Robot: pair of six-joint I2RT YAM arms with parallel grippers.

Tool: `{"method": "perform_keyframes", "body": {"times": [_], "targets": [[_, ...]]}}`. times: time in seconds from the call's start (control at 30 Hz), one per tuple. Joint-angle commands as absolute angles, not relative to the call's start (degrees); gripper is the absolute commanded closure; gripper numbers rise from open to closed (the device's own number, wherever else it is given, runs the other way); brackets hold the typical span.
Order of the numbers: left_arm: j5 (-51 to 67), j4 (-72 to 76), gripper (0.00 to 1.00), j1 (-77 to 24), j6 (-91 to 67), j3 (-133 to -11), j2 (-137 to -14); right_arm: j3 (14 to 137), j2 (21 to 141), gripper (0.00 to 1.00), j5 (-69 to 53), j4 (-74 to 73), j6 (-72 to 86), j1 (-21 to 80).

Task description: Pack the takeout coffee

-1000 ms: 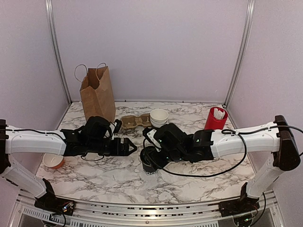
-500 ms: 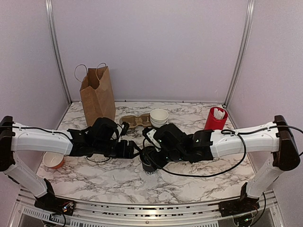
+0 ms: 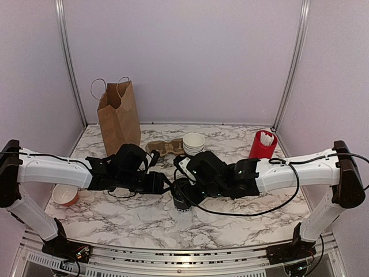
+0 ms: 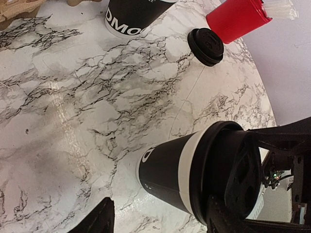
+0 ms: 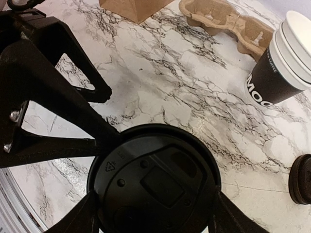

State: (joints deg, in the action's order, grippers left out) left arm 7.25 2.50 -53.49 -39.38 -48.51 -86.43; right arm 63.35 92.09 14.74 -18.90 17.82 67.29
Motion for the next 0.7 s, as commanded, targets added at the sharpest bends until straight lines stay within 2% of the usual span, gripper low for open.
{"method": "perform_keyframes", "body": {"times": [0.0,0.67], "targets": [[7.32,-0.39,0.36,-53.88,-38.32,-50.27,-88.76,62.85,94.99,0.35,13.46,-22.78,19.19,67.75],[6.64,-1.23,0.37,-54.05,-40.18,-48.43,-91.09,60.93,98.4,0.35,10.05,-22.76,21.65,68.17]]}}
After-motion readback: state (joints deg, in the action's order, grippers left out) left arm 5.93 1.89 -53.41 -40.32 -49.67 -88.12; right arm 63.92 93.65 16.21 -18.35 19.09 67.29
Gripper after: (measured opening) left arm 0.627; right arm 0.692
